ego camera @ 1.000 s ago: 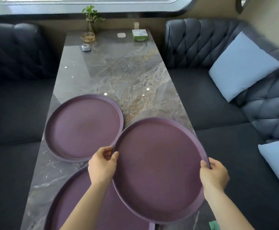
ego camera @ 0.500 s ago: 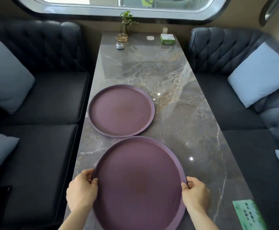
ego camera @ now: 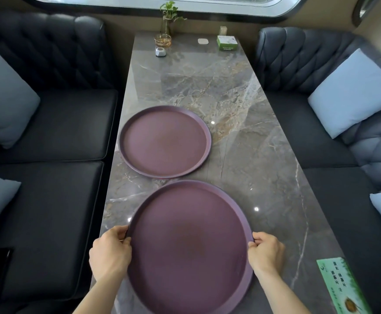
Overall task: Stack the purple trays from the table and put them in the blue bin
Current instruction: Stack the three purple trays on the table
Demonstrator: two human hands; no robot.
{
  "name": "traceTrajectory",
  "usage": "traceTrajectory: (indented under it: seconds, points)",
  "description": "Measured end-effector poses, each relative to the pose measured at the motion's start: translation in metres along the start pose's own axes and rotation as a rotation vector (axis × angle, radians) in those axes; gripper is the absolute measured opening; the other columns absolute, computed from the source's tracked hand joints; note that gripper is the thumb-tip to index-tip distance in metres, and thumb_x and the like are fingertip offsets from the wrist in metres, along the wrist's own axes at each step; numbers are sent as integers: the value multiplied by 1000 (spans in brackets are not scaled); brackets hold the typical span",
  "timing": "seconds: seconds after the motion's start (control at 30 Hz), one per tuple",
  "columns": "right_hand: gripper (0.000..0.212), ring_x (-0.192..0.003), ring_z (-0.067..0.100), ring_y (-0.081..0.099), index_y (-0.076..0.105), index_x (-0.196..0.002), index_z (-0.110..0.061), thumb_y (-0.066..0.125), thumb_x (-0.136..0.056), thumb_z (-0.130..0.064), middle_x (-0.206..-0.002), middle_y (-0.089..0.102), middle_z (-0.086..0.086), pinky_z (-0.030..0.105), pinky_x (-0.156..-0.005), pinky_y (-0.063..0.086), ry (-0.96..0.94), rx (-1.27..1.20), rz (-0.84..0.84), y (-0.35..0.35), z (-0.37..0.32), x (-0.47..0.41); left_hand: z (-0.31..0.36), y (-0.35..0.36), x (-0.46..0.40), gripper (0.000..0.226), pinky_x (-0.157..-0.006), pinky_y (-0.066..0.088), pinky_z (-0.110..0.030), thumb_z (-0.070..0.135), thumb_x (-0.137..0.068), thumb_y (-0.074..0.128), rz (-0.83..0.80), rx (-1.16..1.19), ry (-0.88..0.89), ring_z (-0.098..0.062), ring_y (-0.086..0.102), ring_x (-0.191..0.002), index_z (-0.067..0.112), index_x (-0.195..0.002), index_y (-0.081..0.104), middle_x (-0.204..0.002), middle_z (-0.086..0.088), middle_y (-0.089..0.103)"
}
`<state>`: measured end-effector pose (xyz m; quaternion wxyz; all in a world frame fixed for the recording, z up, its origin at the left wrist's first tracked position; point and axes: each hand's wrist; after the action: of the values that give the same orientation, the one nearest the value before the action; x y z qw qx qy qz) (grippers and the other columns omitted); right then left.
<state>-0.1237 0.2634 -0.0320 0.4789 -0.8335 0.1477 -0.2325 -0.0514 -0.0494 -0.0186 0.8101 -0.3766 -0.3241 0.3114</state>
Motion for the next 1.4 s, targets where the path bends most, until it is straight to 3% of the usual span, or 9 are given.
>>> traceTrajectory:
  seconds: [0.13,0.5,0.7,0.9,1.03,1.2,1.3,1.37,1.4]
  points:
    - [23,-92,35,68,78,-97,-12,71,-79,0,-96,76,9,36,-75,54,-8,27,11,-1,-2,0,-2,0,-3,28,-70,43,-31,12,-82,69,-13,5,6,-17,61,-77,30,-103,76,-82,11,75]
    - [17,-86,31,61,68,-81,-19,68,-78,-2,-87,72,6,34,-71,52,20,52,-62,0,-2,-5,-11,0,-15,23,-75,50,-37,25,-76,75,-116,21,-15,-20,66,-90,37,-92,64,-95,13,71]
    - [29,-112,31,61,70,-111,-19,70,-83,-26,-106,75,4,35,-90,46,15,1,-151,-16,-37,-42,5,-7,-42,45,-79,49,-39,54,-77,68,-163,42,-83,-23,64,-98,34,-115,54,-100,12,71]
    - [25,-107,27,66,75,-105,-20,72,-82,-28,-100,77,2,39,-98,50,-31,-150,-251,2,-115,-106,58,-2,-100,45,-90,48,-41,48,-85,63,-107,278,-227,-24,63,-100,23,-123,56,-114,4,70]
    - [25,-98,26,70,69,-100,-30,72,-76,-36,-90,73,-6,48,-91,56,-50,-231,-340,30,-164,-146,100,4,-142,60,-90,43,-37,53,-82,65,-80,464,-262,-20,58,-103,24,-132,51,-114,6,63]
    - [54,-123,24,57,55,-137,-20,72,-86,-28,-112,65,1,38,-106,43,-41,-392,-380,54,-223,-176,130,17,-185,88,-103,46,-44,57,-71,71,-68,623,-331,-27,63,-112,25,-146,39,-120,4,66]
    - [69,-133,23,49,37,-152,-21,69,-91,-19,-148,48,7,34,-105,38,35,-594,-481,61,-243,-186,142,24,-194,52,-97,49,-40,37,-80,75,-60,693,-323,-24,65,-100,23,-126,56,-90,11,66]
    - [74,-136,24,47,31,-154,-22,69,-91,-16,-154,41,8,47,-112,38,66,-664,-534,66,-248,-191,144,27,-196,18,-92,52,-40,21,-83,76,-53,730,-310,-23,65,-91,24,-91,59,-80,13,62]
    - [75,-135,24,48,29,-154,-22,69,-91,-16,-154,41,8,52,-112,39,78,-678,-551,69,-250,-194,142,28,-197,18,-91,54,-41,16,-83,76,-63,741,-309,-22,66,-88,25,-84,60,-80,11,64]
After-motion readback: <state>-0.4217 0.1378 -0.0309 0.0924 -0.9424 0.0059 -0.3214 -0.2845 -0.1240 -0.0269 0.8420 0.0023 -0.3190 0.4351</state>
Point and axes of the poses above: each hand's wrist, its own x-axis away from the middle knuckle, its own y-axis out of the palm, z = x × y
